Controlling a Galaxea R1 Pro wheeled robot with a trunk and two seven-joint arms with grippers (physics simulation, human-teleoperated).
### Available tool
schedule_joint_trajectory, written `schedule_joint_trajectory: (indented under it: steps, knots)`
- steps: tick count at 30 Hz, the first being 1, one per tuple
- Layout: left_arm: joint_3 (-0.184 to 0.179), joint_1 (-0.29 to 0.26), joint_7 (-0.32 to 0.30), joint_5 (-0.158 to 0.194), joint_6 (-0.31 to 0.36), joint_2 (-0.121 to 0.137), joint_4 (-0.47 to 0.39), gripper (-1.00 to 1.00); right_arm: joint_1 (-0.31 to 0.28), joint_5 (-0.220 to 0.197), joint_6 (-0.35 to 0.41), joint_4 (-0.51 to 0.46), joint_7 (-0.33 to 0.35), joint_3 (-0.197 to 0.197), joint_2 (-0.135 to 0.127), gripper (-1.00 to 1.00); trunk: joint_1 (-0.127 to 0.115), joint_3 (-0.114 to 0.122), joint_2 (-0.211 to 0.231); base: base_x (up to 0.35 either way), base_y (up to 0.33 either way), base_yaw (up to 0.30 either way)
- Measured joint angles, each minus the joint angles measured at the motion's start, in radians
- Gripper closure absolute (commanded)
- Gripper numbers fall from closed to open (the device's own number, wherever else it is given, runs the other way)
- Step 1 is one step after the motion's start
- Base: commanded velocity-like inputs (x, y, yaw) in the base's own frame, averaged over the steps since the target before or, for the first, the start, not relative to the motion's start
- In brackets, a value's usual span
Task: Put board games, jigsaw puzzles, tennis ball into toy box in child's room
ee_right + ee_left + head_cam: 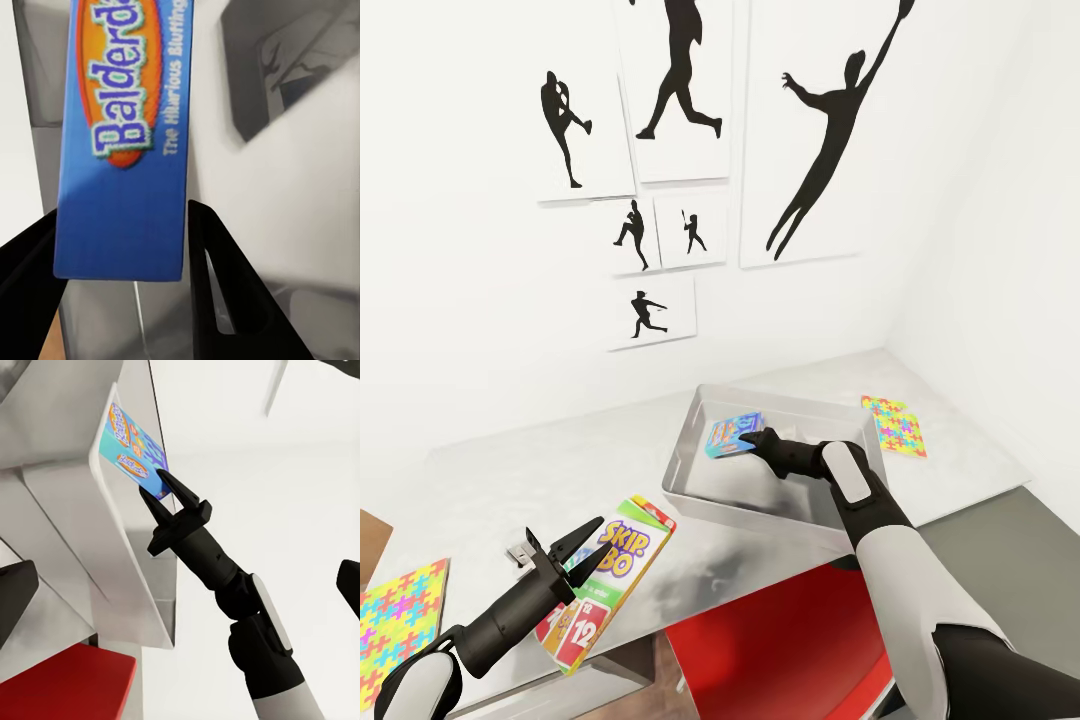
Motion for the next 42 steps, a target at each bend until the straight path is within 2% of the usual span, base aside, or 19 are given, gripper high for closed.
schedule_joint_trajectory:
  steps: [1, 2, 32, 34, 38, 39, 42]
  knots:
    - [0.0, 0.0, 0.0, 0.0, 0.0, 0.0, 0.0, -1.0, 0.0, 0.0, 0.0, 0.0, 0.0, 0.0, 0.0, 1.0, 0.0, 0.0, 0.0, 0.0, 0.0, 0.0]
    - [0.0, 0.0, 0.0, 0.0, 0.0, 0.0, 0.0, -1.0, 0.0, 0.0, 0.0, 0.0, 0.0, 0.0, 0.0, -1.0, 0.0, 0.0, 0.0, 0.0, 0.0, 0.0]
    - [0.0, 0.0, 0.0, -0.001, 0.0, 0.0, 0.0, -1.0, 0.004, 0.006, -0.002, -0.01, -0.006, 0.002, -0.001, -1.0, 0.0, 0.0, 0.0, 0.0, 0.0, 0.0]
    - [0.0, 0.0, 0.001, -0.001, 0.0, 0.0, 0.001, -1.0, 0.009, 0.006, -0.002, -0.027, -0.01, 0.001, -0.008, -1.0, 0.0, 0.0, 0.0, 0.0, 0.0, 0.0]
    - [0.0, 0.0, 0.002, -0.001, 0.0, 0.0, 0.001, -1.0, 0.017, 0.012, 0.001, -0.076, -0.042, 0.002, -0.046, -1.0, 0.0, 0.0, 0.0, 0.0, 0.0, 0.0]
    - [0.0, 0.0, 0.002, -0.001, 0.0, 0.0, 0.001, -1.0, 0.017, 0.011, 0.001, -0.076, -0.043, 0.002, -0.046, -1.0, 0.0, 0.0, 0.0, 0.0, 0.0, 0.0]
    - [0.0, 0.0, 0.003, -0.001, 0.0, 0.0, 0.001, -1.0, 0.022, 0.017, 0.008, -0.098, -0.089, 0.003, -0.065, -1.0, 0.0, 0.0, 0.0, 0.0, 0.0, 0.0]
